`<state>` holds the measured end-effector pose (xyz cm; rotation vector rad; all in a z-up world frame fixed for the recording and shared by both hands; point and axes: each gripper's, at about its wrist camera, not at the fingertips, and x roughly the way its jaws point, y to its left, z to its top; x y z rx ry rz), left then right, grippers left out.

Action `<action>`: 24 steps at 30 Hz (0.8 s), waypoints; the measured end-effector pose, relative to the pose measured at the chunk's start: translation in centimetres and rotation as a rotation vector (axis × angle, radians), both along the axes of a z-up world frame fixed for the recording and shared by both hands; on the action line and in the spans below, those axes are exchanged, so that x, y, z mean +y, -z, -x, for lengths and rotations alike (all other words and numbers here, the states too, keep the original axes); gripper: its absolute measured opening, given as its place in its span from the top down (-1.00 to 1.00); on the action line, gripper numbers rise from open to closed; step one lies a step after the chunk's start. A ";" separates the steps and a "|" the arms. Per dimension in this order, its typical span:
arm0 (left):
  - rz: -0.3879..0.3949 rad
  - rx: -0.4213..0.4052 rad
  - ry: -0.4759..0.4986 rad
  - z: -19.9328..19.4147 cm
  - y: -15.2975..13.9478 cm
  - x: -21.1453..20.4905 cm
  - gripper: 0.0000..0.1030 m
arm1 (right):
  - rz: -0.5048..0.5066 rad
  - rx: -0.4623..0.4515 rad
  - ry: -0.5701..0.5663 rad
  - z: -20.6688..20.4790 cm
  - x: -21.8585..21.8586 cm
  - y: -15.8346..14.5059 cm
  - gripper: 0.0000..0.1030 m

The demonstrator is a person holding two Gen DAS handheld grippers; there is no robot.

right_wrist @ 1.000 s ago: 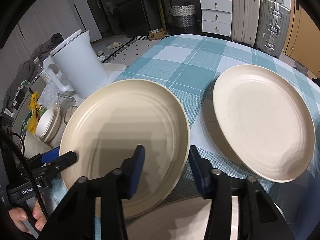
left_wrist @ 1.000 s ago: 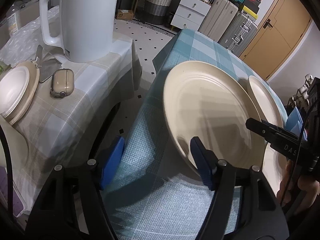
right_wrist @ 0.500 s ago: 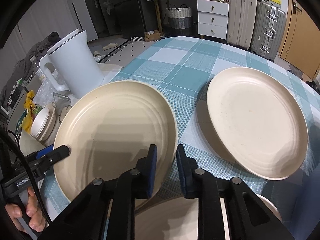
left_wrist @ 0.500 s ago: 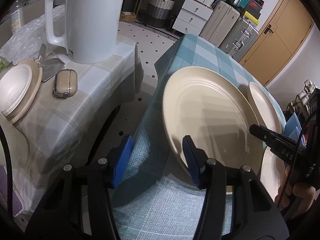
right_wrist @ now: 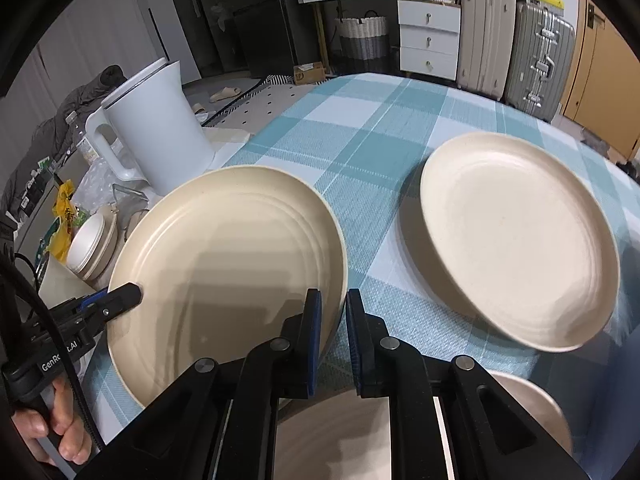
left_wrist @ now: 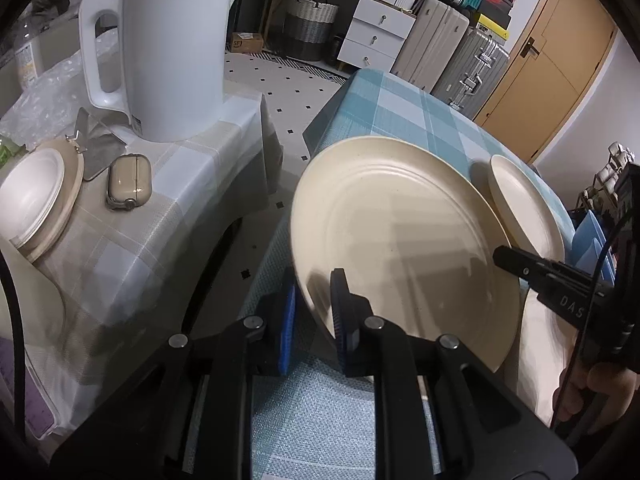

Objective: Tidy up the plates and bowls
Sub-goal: 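Close the right gripper on the plate rim while the left gripper closes beside it, then lift the cream plate with both grippers and carry it toward another cream plate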

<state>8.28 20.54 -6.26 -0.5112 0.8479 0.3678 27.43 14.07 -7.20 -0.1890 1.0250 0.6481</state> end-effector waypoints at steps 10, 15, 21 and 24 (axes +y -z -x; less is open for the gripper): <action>-0.026 -0.003 0.009 0.1 -0.4 -0.4 0.74 | -0.001 -0.019 0.002 0.3 0.0 -0.1 0.75; -0.034 -0.014 0.012 0.5 -0.9 -0.4 0.74 | -0.006 -0.029 0.006 0.6 -0.2 -0.6 0.75; -0.051 -0.038 0.017 1.1 -2.2 -0.7 0.74 | -0.014 -0.045 0.010 1.2 -0.7 -1.5 0.75; -0.057 -0.050 0.021 1.4 -2.9 -1.0 0.74 | -0.020 -0.059 0.013 1.6 -1.1 -2.1 0.75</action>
